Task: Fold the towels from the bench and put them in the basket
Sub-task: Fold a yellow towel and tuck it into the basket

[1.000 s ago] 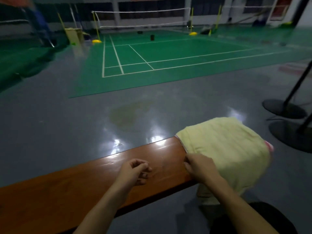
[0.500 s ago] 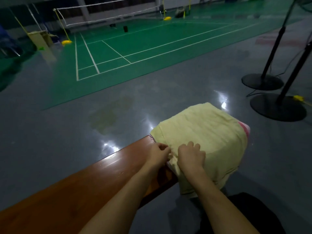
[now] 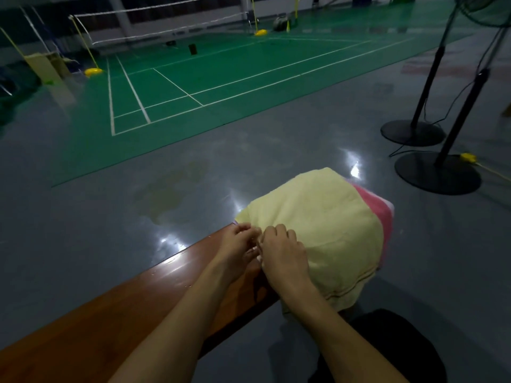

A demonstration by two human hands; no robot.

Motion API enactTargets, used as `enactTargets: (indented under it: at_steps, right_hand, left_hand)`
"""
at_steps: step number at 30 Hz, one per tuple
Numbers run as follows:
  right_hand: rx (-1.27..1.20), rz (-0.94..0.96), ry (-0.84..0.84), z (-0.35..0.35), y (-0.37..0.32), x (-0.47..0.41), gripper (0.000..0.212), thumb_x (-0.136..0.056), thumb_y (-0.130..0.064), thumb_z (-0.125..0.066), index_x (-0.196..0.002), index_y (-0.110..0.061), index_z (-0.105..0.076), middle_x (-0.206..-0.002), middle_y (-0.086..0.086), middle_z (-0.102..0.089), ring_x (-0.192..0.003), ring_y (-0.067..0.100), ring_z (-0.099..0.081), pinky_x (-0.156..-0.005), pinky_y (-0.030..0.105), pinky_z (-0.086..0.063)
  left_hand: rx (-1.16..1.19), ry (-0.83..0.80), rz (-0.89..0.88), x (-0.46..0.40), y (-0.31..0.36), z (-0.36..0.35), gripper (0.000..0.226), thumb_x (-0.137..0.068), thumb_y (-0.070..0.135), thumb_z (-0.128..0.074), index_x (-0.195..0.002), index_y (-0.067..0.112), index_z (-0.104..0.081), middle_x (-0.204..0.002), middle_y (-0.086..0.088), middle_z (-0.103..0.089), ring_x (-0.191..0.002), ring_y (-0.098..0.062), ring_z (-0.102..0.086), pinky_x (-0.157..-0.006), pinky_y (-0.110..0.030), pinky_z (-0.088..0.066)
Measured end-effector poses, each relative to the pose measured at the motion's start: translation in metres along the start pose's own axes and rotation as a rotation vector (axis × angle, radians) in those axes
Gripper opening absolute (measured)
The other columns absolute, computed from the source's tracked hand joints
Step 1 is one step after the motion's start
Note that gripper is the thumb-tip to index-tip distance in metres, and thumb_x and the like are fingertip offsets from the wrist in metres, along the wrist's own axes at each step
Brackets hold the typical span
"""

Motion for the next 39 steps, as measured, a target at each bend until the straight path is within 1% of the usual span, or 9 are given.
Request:
enactTargets:
  at_steps: [3,6,12,18,21,24,28,34,39]
  right_hand:
    - [-0.102,0.14,0.081,0.002,-0.016,0.002,0.017,-0.101,-0.036,-0.055,-0.104,-0.02,-0.058,-0.102,0.003,-0.058,-0.089,0.023,-0.058,-0.068,0.039,-0.051]
    - [-0.283,0.202,0.011,0.006,-0.032,0.007,0.039,-0.103,-0.051,-0.032,-0.108,-0.022,-0.057,-0.106,-0.001,-0.058,-0.093,0.021,-0.055,-0.073,0.04,-0.051]
    - [-0.403,0.302,-0.077,-0.013,-0.058,0.014,0.019,-0.102,-0.038,-0.055,-0.112,-0.024,-0.061,-0.108,-0.003,-0.061,-0.1,0.02,-0.056,-0.083,0.038,-0.052]
    - [-0.244,0.379,-0.212,-0.049,-0.086,0.021,0.033,-0.1,-0.039,-0.058,-0.13,-0.025,-0.059,-0.132,0.002,-0.057,-0.114,0.025,-0.051,-0.097,0.042,-0.05]
    - [-0.171,0.406,-0.307,-0.07,-0.103,0.027,0.045,-0.101,-0.042,-0.056,-0.143,-0.028,-0.051,-0.154,0.004,-0.043,-0.136,0.03,-0.041,-0.111,0.044,-0.043]
    - [-0.053,0.439,-0.511,-0.104,-0.119,0.039,0.065,-0.102,-0.062,-0.045,-0.157,-0.029,-0.035,-0.17,0.013,-0.021,-0.157,0.038,-0.016,-0.127,0.052,-0.02]
    - [0.079,0.555,-0.658,-0.135,-0.143,0.061,0.085,-0.1,-0.076,-0.031,-0.167,-0.028,-0.01,-0.173,0.019,0.01,-0.158,0.047,0.015,-0.127,0.058,0.007]
    - [0.068,0.65,-0.664,-0.144,-0.178,0.07,0.086,-0.099,-0.074,-0.033,-0.167,-0.029,-0.005,-0.174,0.015,0.016,-0.157,0.042,0.022,-0.126,0.055,0.011]
    - [0.128,0.561,-0.662,-0.147,-0.192,0.079,0.09,-0.098,-0.078,-0.028,-0.167,-0.026,-0.006,-0.173,0.019,0.014,-0.156,0.047,0.021,-0.127,0.061,0.009]
  left_hand:
    - [0.085,0.042,-0.129,0.01,0.014,0.018,0.029,-0.094,-0.012,-0.061,-0.097,0.016,-0.053,-0.078,-0.006,-0.058,-0.058,-0.013,-0.059,-0.047,-0.025,-0.047]
    - [0.125,0.114,-0.214,0.027,0.025,0.043,0.03,-0.094,-0.012,-0.062,-0.101,0.015,-0.052,-0.083,-0.007,-0.061,-0.062,-0.015,-0.062,-0.046,-0.024,-0.05]
    - [0.076,0.272,-0.273,0.061,0.026,0.123,0.034,-0.095,-0.009,-0.062,-0.111,0.018,-0.051,-0.091,-0.012,-0.063,-0.07,-0.022,-0.059,-0.054,-0.031,-0.048]
    - [0.106,0.382,-0.252,0.109,0.012,0.222,0.05,-0.095,-0.015,-0.052,-0.118,0.024,-0.073,-0.089,-0.014,-0.071,-0.056,-0.02,-0.057,-0.044,-0.024,-0.049]
    - [0.03,0.429,-0.208,0.138,-0.002,0.269,0.064,-0.084,-0.019,-0.047,-0.124,0.024,-0.075,-0.107,-0.004,-0.079,-0.075,-0.027,-0.062,-0.058,-0.028,-0.052]
    - [-0.018,0.549,-0.158,0.17,-0.027,0.312,0.065,-0.079,-0.021,-0.043,-0.12,0.016,-0.079,-0.113,-0.005,-0.079,-0.095,-0.028,-0.068,-0.087,-0.041,-0.054]
    - [-0.202,0.734,-0.1,0.206,-0.052,0.363,0.04,-0.092,-0.013,-0.054,-0.105,0.01,-0.083,-0.105,-0.003,-0.074,-0.092,-0.027,-0.067,-0.083,-0.039,-0.055]
    - [-0.481,0.805,-0.234,0.236,-0.045,0.405,0.019,-0.096,0.002,-0.069,-0.097,0.017,-0.08,-0.097,0.007,-0.075,-0.096,-0.013,-0.071,-0.068,-0.019,-0.055]
    - [-1.017,0.923,-0.295,0.235,-0.048,0.408,0.026,-0.095,0.038,-0.066,-0.118,0.028,-0.073,-0.124,0.004,-0.072,-0.115,-0.021,-0.064,-0.095,-0.044,-0.056]
Point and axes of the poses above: each hand's wrist, its own x-axis away from the middle knuckle, its own z-axis out of the back of the hand, y = z × x, the point moved 6 cm from there along -x, towards the middle knuckle
